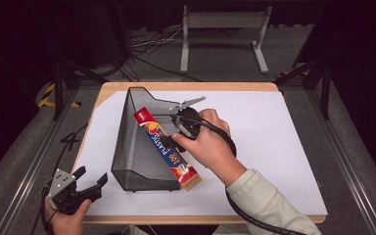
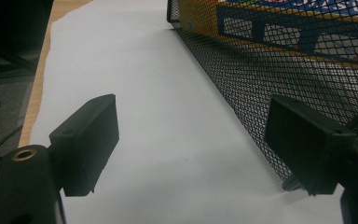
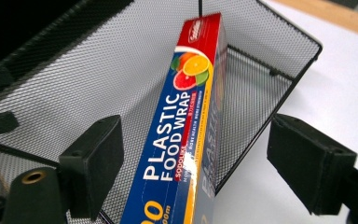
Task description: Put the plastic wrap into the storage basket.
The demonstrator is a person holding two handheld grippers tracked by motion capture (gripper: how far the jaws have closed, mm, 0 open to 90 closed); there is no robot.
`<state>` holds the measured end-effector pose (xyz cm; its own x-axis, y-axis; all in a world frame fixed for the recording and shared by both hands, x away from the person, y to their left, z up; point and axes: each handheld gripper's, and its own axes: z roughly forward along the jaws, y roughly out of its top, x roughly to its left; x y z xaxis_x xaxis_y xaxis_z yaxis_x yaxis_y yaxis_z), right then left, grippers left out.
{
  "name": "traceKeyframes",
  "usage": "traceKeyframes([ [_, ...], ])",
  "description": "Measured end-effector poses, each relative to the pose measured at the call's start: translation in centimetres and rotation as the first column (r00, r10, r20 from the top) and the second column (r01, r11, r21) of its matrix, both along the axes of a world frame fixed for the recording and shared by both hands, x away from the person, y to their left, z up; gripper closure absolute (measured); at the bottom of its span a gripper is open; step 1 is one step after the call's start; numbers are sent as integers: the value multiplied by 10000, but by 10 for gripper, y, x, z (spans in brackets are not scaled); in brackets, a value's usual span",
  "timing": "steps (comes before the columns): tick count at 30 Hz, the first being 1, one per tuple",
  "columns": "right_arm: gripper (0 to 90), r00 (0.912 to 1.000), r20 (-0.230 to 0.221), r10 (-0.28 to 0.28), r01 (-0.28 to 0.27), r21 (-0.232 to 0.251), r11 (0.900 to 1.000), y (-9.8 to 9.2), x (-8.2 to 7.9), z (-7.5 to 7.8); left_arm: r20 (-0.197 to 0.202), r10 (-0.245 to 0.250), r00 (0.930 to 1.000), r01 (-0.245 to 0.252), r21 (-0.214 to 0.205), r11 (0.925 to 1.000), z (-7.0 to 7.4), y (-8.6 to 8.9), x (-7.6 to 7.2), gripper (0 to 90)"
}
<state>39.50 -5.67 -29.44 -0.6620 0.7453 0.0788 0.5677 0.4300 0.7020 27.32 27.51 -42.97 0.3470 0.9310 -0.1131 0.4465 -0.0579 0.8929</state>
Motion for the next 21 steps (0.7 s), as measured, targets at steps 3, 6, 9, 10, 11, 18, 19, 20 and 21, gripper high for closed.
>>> traceKeyframes([
  [3, 182, 9994, 252, 253, -258, 212, 9994, -8, -3, 3, 17, 16, 10000, -16, 21, 10000, 0, 0, 0, 186],
  [6, 182, 9978, 513, 410, -433, 456, 9980, -14, -7, 5, 8, 20, 10000, -20, 26, 10000, 0, -1, 0, 186],
  [9, 173, 9934, 949, 642, -702, 618, 9956, -22, -9, 7, -1, 22, 10000, -22, 39, 10000, 0, 0, 0, 186],
  [10, 166, 9918, 1048, 731, -800, 631, 9948, -23, -10, 7, -7, 27, 10000, -27, 39, 10000, 0, 0, 0, 186],
  [11, 164, 9886, 1262, 826, -918, 690, 9934, -26, -10, 6, -2, 38, 10000, -38, 37, 10000, 0, 0, 0, 186],
  [18, 163, 9807, 1751, 870, -1045, 928, 9902, -44, -13, 4, 9, 31, 10000, -31, 30, 10000, 0, 1, -1, 186],
  [19, 161, 9796, 1831, 829, -1015, 947, 9903, -48, -13, 4, 9, 29, 10000, -29, 35, 10000, 0, 1, -1, 186],
  [20, 158, 9793, 1858, 806, -998, 966, 9903, -52, -13, 3, -2, 51, 10000, -51, 22, 10000, 0, 1, -1, 186],
  [21, 158, 9796, 1858, 768, -957, 954, 9908, -56, -12, 3, -24, 47, 10000, -47, 29, 10000, 0, 1, 0, 186],
])
